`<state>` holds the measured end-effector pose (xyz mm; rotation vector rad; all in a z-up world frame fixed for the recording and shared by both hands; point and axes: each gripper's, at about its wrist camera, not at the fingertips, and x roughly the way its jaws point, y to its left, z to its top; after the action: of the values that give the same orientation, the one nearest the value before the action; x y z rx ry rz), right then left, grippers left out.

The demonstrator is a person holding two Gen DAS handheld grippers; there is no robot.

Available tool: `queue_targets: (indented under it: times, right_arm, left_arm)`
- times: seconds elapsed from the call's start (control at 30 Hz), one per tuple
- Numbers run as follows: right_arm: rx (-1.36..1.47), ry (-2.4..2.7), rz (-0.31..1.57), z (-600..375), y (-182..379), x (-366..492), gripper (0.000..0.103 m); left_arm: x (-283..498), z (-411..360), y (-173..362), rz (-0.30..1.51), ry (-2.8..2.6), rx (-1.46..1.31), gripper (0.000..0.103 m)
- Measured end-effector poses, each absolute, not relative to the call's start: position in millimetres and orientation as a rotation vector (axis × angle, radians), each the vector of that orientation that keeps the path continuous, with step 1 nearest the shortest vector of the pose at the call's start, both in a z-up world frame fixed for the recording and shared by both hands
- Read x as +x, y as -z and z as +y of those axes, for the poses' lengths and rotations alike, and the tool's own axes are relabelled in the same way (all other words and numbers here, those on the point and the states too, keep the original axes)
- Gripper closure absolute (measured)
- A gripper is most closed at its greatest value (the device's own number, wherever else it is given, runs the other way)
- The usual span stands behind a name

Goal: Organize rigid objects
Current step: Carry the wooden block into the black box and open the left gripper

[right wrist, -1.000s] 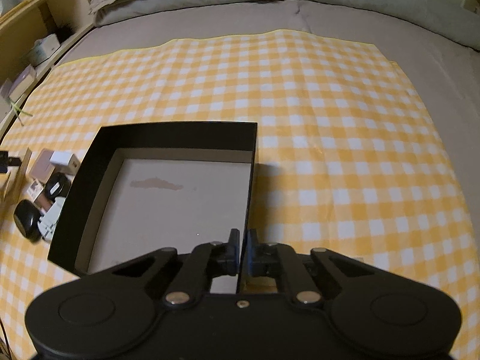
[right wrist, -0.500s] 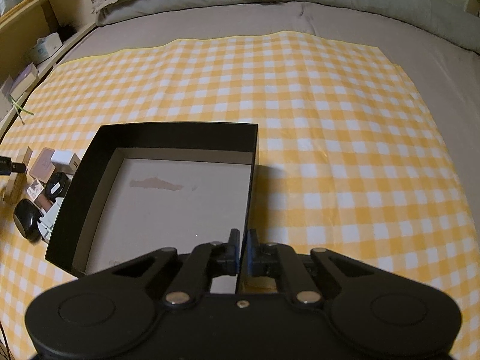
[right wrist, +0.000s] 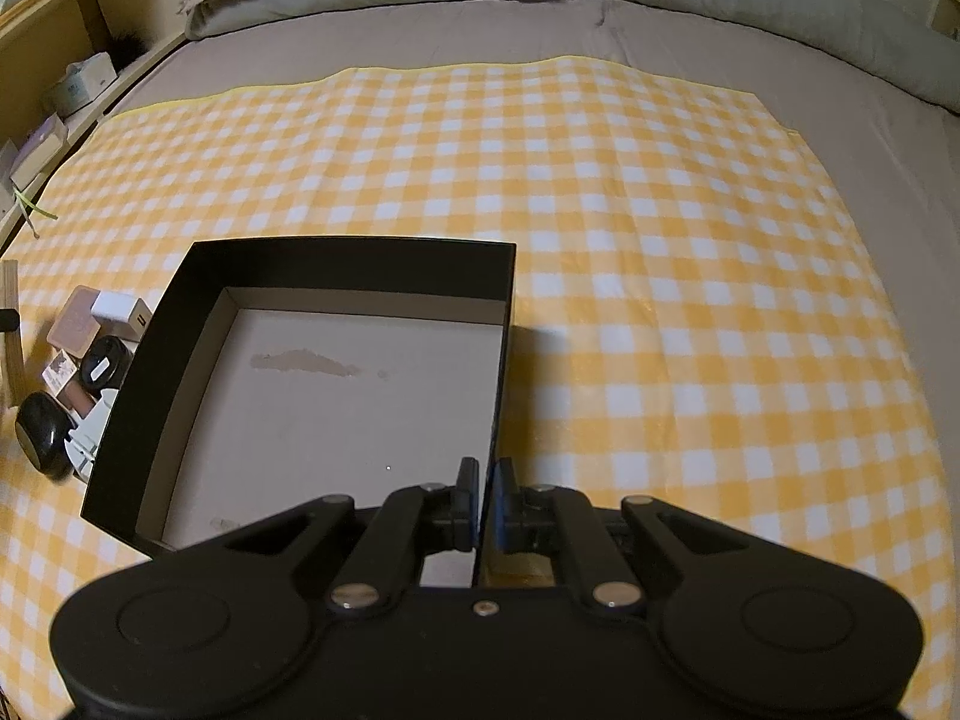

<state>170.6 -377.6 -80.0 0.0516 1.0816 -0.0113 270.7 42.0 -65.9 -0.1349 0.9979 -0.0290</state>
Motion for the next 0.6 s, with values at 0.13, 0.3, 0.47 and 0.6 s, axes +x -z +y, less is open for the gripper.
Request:
queue_targets:
  times: [0.13, 0.3, 0.47, 0.6]
  right_arm:
    - [0.049, 0.005, 1.074, -379, 77, 168, 0.098]
    - [0.064, -0.005, 1.068, -385, 76, 164, 0.098]
    - [0.074, -0.01, 1.063, -385, 74, 161, 0.098]
    - [0.062, -0.016, 1.056, -383, 72, 158, 0.098]
  left_arm:
    - [266, 31, 60, 0.975, 0.053, -0.128, 0.069]
    - [257, 18, 44, 0.929, 0.116, -0.142, 0.069]
    - [237, -5, 22, 0.876, 0.218, -0.169, 0.069]
    - [224, -38, 9, 0.858, 0.328, -0.19, 0.069]
